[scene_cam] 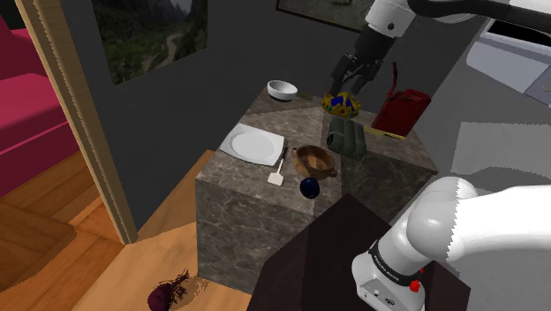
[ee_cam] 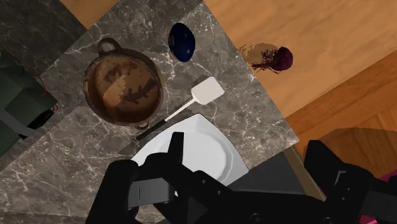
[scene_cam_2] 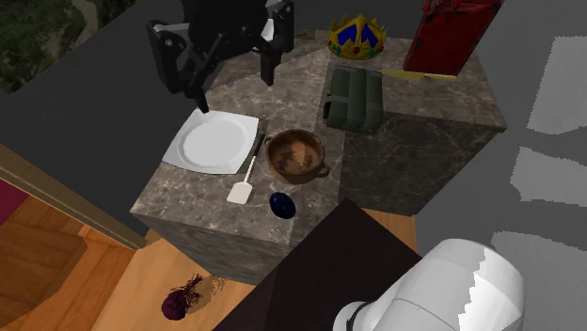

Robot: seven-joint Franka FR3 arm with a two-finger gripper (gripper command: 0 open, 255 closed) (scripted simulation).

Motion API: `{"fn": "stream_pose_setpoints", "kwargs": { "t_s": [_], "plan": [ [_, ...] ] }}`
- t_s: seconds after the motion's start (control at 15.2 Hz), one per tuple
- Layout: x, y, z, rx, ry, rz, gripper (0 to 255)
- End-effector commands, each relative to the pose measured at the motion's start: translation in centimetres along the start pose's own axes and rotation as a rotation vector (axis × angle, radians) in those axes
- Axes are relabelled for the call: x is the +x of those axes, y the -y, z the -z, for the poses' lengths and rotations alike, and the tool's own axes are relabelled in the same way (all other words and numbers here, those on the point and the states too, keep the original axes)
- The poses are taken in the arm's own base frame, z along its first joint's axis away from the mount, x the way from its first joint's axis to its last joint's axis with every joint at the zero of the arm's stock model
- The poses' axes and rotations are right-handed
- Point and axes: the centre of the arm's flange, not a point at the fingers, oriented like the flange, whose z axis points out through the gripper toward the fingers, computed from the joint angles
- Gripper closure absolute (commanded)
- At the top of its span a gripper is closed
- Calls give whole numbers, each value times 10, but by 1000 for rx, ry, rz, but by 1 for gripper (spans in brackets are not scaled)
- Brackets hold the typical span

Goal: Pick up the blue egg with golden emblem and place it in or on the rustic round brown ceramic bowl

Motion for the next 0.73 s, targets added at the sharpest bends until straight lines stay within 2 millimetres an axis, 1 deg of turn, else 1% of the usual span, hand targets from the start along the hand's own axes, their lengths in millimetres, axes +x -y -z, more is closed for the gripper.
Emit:
{"fn": "stream_pose_setpoints", "kwargs": {
  "t_s": [0.0, 0.66],
  "plan": [
    [0, 0, 0, 0, 0, 0, 0],
    [-10, 5, -131, -84, 39, 215, 0]
  ]
}}
